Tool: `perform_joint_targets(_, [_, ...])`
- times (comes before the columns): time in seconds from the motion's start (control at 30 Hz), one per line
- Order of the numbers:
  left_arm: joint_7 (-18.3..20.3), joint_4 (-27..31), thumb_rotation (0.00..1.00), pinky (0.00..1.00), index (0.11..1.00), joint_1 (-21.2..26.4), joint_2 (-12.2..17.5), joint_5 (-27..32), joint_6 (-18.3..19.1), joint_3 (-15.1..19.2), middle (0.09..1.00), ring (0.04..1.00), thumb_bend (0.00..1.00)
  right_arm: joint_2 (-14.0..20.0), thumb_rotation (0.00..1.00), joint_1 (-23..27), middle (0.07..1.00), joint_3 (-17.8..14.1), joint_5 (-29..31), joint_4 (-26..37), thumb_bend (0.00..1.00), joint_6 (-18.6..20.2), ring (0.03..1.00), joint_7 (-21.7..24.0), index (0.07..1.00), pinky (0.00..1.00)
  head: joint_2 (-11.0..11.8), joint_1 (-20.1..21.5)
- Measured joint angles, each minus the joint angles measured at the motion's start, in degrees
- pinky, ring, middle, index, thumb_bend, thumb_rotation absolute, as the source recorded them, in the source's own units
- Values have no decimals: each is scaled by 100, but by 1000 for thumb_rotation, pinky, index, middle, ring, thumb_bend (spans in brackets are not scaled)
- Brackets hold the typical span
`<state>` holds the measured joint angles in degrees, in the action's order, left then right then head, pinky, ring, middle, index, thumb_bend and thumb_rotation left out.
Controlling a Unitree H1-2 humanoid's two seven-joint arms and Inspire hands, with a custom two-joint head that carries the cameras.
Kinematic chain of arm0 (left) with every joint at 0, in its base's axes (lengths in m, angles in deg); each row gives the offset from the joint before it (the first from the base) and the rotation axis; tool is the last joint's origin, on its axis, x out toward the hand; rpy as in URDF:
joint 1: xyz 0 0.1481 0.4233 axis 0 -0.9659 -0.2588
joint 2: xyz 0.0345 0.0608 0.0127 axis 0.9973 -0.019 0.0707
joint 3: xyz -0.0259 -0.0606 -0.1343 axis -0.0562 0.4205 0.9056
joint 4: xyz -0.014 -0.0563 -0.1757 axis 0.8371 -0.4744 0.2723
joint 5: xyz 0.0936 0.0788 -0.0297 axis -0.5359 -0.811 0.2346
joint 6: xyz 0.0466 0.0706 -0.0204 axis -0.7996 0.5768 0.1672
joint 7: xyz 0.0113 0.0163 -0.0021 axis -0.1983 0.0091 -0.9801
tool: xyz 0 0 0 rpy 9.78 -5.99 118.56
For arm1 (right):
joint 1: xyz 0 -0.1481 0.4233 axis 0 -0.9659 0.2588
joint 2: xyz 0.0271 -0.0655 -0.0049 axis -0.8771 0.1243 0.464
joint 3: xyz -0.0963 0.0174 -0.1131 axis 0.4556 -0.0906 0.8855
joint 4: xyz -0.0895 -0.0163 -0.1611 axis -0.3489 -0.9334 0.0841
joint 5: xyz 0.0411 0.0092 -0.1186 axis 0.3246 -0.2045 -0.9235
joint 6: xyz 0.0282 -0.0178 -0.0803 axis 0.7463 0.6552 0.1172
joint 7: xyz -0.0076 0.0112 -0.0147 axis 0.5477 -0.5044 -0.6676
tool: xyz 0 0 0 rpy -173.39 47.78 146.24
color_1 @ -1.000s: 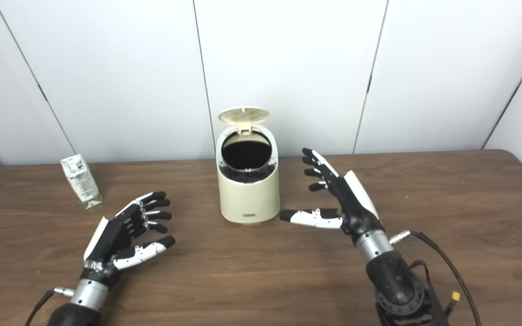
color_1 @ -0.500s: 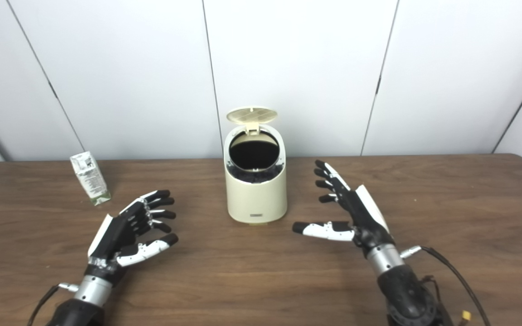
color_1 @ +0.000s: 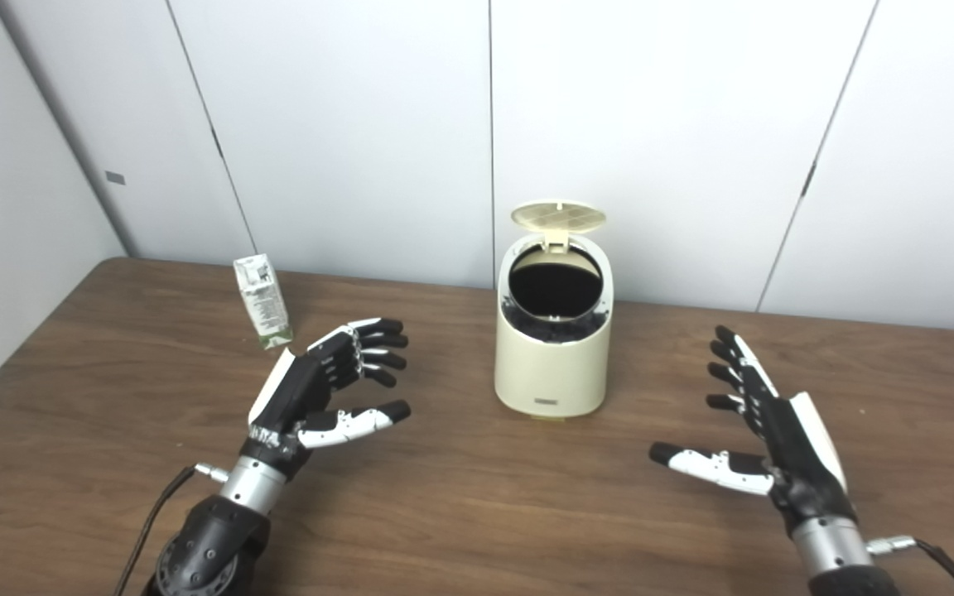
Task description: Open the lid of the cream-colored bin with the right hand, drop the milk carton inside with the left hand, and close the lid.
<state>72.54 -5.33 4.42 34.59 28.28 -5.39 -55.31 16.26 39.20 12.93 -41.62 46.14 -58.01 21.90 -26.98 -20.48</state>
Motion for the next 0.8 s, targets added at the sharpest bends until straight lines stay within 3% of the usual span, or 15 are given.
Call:
perform_joint_targets(0.17, [-298,407,166,588,799,187,97,-160,143,328,772,680,724,-20,199,19,931,-3,108,43,735,82,894,11,950,749,61,-53])
perform_joint_targets(0.4, [-345,413,142,611,814,778,786,-127,566,746,802,732,751,-40,164,45,953,48,150,199,714,394,920,46,959,812,132,-114])
perform_joint_targets(0.53, [-311,400,103,626,804,981,1094,-117,766,818,794,733,770,-38,141,138,946,64,188,216,709,470,906,46,962,786,184,-141])
perform_joint_targets(0.8, [-302,-271,105,604,797,1300,1492,-151,719,916,786,747,811,-40,94,230,951,165,120,217,692,468,912,44,971,796,255,-158])
